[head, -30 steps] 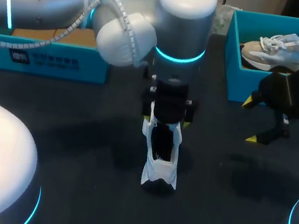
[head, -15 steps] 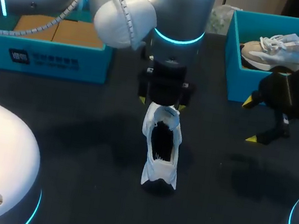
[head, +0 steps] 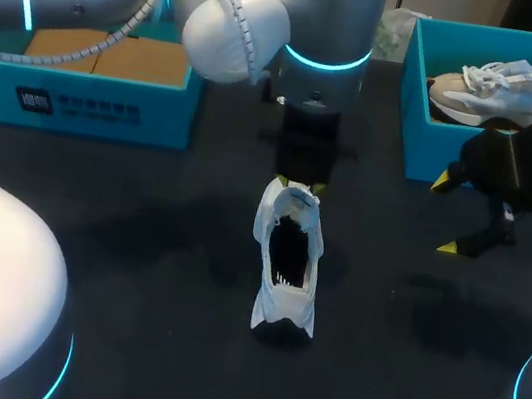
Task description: Take the shoe out of the shoebox, open the shoe tongue, remove and reinsert the insole, then place the shoe into the shoebox
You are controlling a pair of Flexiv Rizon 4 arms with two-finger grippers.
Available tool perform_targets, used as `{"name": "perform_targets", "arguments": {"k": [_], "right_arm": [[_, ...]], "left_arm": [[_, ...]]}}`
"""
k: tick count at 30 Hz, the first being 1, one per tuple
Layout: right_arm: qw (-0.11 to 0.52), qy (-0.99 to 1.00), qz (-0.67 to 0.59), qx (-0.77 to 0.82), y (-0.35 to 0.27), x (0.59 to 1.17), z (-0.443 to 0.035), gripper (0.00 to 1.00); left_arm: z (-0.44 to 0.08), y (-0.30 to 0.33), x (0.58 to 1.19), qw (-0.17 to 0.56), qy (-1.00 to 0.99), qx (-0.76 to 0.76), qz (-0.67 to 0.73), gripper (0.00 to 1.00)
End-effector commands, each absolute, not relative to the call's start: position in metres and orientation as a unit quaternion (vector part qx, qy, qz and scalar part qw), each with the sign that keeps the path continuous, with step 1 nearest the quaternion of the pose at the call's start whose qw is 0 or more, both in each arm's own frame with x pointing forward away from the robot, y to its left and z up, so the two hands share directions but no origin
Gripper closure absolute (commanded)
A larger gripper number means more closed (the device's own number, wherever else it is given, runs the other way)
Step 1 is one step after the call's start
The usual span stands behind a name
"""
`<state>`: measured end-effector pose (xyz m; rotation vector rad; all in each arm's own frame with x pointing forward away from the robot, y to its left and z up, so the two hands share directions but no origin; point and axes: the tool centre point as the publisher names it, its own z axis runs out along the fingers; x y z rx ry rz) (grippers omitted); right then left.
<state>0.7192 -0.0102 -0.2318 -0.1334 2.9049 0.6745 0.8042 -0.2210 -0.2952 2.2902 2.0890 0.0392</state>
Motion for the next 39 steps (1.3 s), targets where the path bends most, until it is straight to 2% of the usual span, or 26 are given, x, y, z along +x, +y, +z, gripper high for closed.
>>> {"name": "perform_targets", "arguments": {"k": [1, 9, 20, 30, 34, 36, 39], "right_arm": [[0.079, 0.970, 0.224, -0.044, -0.009, 0.719, -0.233, 0.00], [0.079, 0.970, 0.224, -0.044, -0.009, 0.719, -0.233, 0.00], [0.079, 0.970, 0.224, -0.044, -0.009, 0.719, -0.233, 0.00], [0.079, 0.970, 0.224, -0.044, -0.009, 0.719, -0.233, 0.00], [0.079, 0.970, 0.224, -0.044, -0.009, 0.719, -0.233, 0.00], [0.079, 0.970, 0.224, -0.044, -0.009, 0.719, -0.233, 0.00], [0.079, 0.970, 0.224, -0.044, -0.009, 0.719, -0.233, 0.00]], "left_arm": [[-0.300, -0.216, 0.796, 0.020, 0.672, 0.740, 0.010, 0.65], [-0.309, -0.211, 0.775, 0.013, 0.671, 0.741, -0.001, 0.64], [-0.322, -0.210, 0.760, 0.005, 0.683, 0.730, -0.016, 0.67], [-0.307, -0.217, 0.754, 0.018, 0.677, 0.735, -0.005, 0.65], [-0.308, -0.217, 0.750, 0.015, 0.676, 0.737, -0.006, 0.67], [-0.312, -0.217, 0.746, 0.012, 0.675, 0.737, -0.007, 0.73], [-0.316, -0.216, 0.742, 0.008, 0.676, 0.737, -0.012, 0.74]]}}
